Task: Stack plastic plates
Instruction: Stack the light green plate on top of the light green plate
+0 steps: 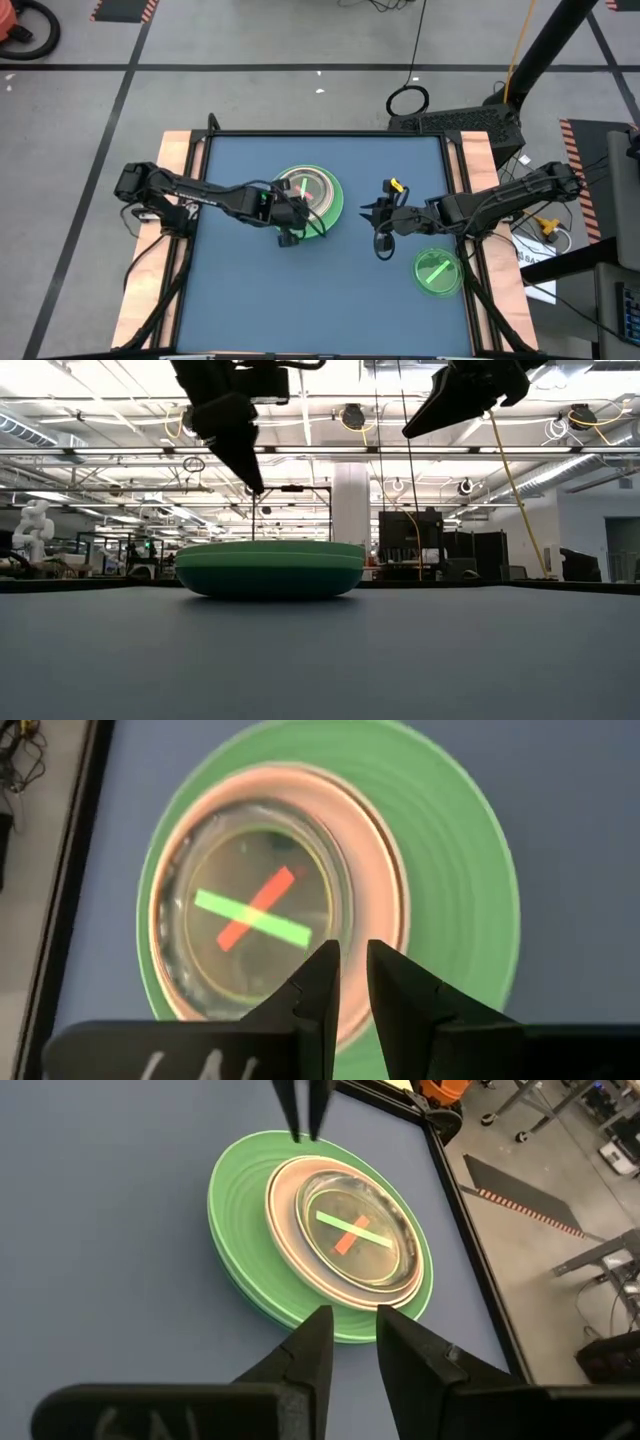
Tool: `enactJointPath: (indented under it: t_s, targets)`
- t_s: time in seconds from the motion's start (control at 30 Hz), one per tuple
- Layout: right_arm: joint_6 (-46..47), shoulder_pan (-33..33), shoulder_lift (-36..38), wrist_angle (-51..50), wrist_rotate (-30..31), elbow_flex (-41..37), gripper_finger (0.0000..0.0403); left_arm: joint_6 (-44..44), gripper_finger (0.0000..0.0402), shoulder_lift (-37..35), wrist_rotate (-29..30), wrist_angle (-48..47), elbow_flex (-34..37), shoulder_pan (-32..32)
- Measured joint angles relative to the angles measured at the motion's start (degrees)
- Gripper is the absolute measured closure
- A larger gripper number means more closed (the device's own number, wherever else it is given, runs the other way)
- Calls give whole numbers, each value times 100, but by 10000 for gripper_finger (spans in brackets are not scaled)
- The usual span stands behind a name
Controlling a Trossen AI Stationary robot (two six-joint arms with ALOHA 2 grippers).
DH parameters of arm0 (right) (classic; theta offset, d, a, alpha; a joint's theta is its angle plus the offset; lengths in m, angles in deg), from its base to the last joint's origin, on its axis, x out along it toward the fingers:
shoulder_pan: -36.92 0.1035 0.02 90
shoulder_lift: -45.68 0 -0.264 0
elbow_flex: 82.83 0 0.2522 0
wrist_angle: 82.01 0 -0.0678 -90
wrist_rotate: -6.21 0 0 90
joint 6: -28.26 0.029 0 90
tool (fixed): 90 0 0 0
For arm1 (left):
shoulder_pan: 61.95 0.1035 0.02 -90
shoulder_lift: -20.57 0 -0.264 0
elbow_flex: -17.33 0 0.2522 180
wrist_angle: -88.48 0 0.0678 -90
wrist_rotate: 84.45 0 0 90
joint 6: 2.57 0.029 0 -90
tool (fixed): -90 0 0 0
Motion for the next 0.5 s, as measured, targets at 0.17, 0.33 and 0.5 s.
enactJointPath:
  t_s: [0.17, 0.33, 0.5]
  targets:
    - [485, 0, 0, 0, -2, 0, 330, -45, 339, 0, 49, -608, 0, -162]
    - [1417, 0, 0, -136, -29, 0, 330, -118, 339, -88, 639, -1104, 0, -330]
    - [2498, -2, 0, -584, -297, 0, 330, -46, 339, -249, 1066, -1098, 0, -481]
